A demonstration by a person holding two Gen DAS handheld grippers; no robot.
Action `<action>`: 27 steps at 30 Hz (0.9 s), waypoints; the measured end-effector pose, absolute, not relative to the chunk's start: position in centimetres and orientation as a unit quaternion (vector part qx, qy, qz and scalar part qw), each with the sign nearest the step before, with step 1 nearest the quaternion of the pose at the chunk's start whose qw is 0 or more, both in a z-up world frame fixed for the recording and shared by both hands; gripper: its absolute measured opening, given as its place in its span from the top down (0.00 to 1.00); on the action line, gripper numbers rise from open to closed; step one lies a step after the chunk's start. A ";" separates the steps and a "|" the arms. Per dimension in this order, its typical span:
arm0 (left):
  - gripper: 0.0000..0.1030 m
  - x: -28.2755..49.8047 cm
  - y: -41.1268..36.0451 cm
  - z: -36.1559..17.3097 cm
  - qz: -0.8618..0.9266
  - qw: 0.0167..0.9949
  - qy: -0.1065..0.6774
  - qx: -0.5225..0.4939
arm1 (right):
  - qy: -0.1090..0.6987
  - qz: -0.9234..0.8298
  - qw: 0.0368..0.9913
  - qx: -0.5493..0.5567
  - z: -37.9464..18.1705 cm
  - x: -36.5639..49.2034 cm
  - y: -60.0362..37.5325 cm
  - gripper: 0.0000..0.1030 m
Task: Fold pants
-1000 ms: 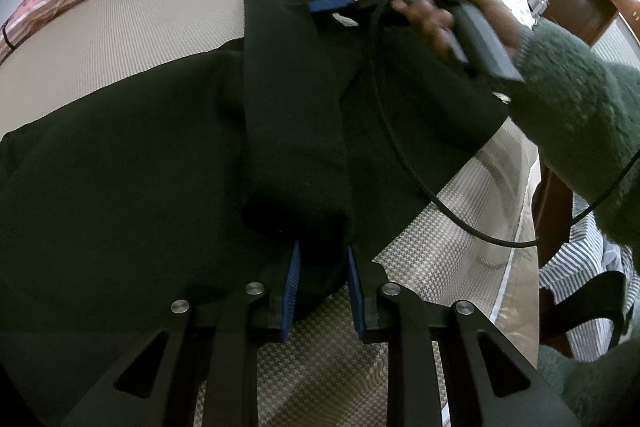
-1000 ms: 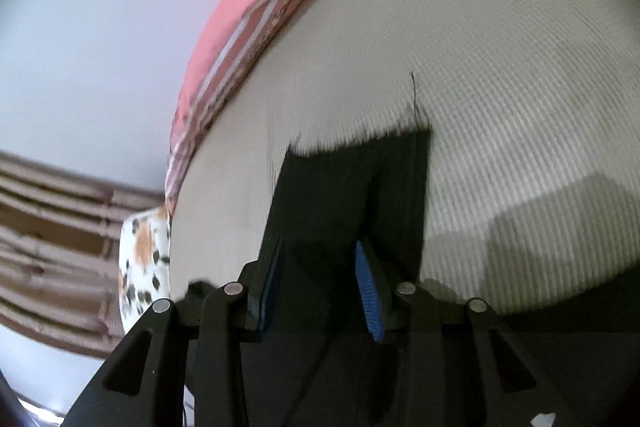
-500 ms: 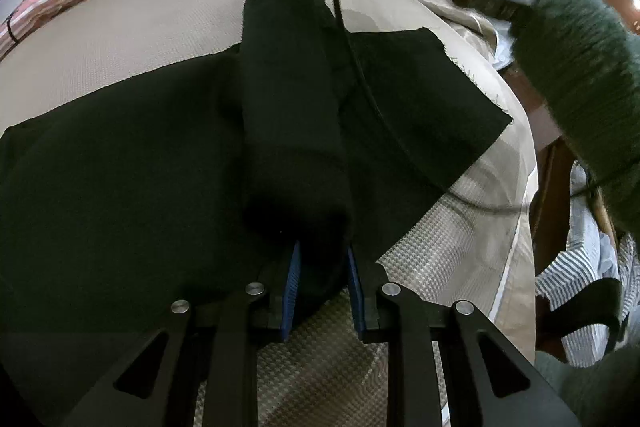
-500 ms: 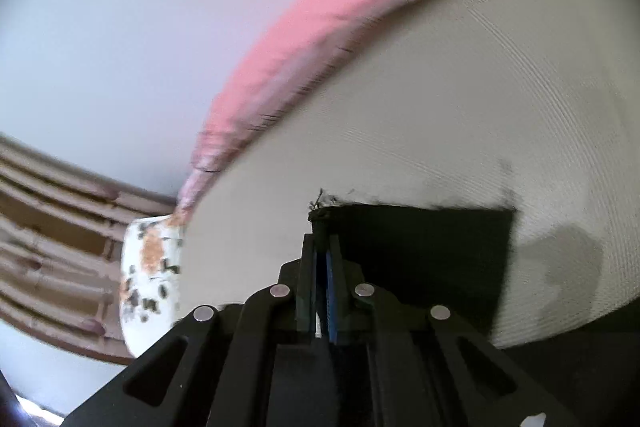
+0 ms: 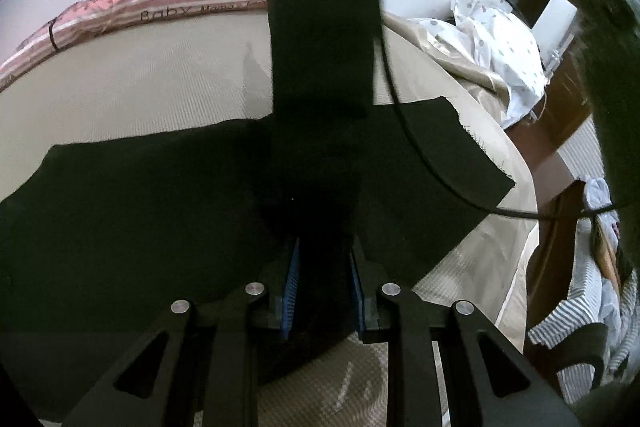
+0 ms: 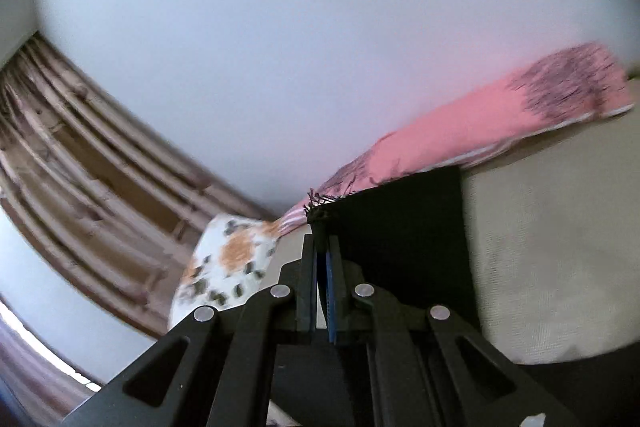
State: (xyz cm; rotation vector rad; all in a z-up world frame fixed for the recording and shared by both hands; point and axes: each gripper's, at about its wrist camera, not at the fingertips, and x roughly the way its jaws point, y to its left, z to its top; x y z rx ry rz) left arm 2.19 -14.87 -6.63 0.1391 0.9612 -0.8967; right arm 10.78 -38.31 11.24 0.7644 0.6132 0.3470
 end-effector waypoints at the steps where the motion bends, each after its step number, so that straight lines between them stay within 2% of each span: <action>1: 0.77 2.1 -15.2 -6.8 -0.417 0.788 0.448 0.072 | 0.292 0.153 0.868 0.370 10.9 9.6 -39.3 0.95; 6: 0.77 0.7 -17.1 -8.3 -0.417 0.784 0.438 0.140 | 0.300 0.022 0.858 0.416 6.4 1.6 -45.9 0.95; 10: 0.77 0.0 -18.0 -9.1 -0.424 0.776 0.434 0.173 | 0.335 -0.094 0.818 0.459 -0.1 -6.4 -50.3 0.95; 16: 0.77 0.1 -18.6 -9.8 -0.428 0.758 0.454 0.190 | 0.389 -0.185 0.753 0.497 -8.5 -13.2 -51.2 0.95; 23: 0.77 -0.6 -18.9 -8.6 -0.451 0.750 0.438 0.205 | 0.373 -0.202 0.765 0.484 -7.9 -15.4 -49.9 0.96; 27: 0.77 -0.2 -19.2 -9.7 -0.450 0.741 0.453 0.209 | 0.405 -0.220 0.747 0.479 -10.6 -15.7 -49.8 0.96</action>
